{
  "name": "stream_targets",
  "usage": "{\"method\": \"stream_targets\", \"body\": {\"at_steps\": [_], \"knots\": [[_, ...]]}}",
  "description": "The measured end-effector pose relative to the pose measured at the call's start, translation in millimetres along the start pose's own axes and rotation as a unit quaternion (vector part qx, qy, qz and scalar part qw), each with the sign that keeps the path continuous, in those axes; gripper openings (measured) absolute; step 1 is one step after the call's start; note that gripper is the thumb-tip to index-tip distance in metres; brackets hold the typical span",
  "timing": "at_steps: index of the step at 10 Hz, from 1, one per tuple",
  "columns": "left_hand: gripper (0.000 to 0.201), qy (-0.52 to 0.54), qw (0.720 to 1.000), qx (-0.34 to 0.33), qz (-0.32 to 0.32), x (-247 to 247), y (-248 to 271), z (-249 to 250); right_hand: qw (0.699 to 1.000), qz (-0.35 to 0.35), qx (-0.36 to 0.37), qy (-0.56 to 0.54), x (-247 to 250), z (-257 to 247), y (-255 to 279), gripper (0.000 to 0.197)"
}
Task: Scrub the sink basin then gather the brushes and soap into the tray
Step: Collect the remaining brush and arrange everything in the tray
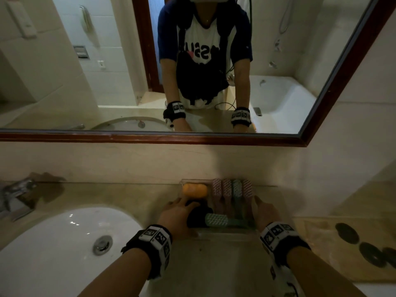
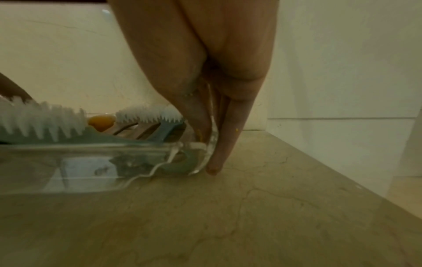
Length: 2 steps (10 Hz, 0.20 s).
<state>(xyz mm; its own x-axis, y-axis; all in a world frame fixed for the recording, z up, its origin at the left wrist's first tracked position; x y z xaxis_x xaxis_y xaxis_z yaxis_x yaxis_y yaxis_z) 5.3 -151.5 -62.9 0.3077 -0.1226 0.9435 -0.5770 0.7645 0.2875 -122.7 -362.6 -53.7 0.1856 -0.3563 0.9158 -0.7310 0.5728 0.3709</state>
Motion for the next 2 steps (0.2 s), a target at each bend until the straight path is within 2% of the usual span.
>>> {"method": "stream_targets", "body": {"at_steps": [1,2], "knots": [[0.083,0.004,1.000,0.014,-0.003,-2.0,4.6,2.3,1.000,-0.006,-0.003,0.012,-2.3,-0.5,-3.2,0.048],[0.068,0.012,0.999,0.026,0.019,14.3,7.0,2.4,1.000,0.015,0.005,0.001,11.0,-7.3,3.5,0.041]]}}
Point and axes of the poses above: each hand's wrist, its own y-axis away from the middle knuckle, its own x-axis out of the back of the hand, z = x × y, the point moved 2 cm from there along -y, towards the middle knuckle, and after that the axes turned 2 degrees about x, right-handed, at the moved point
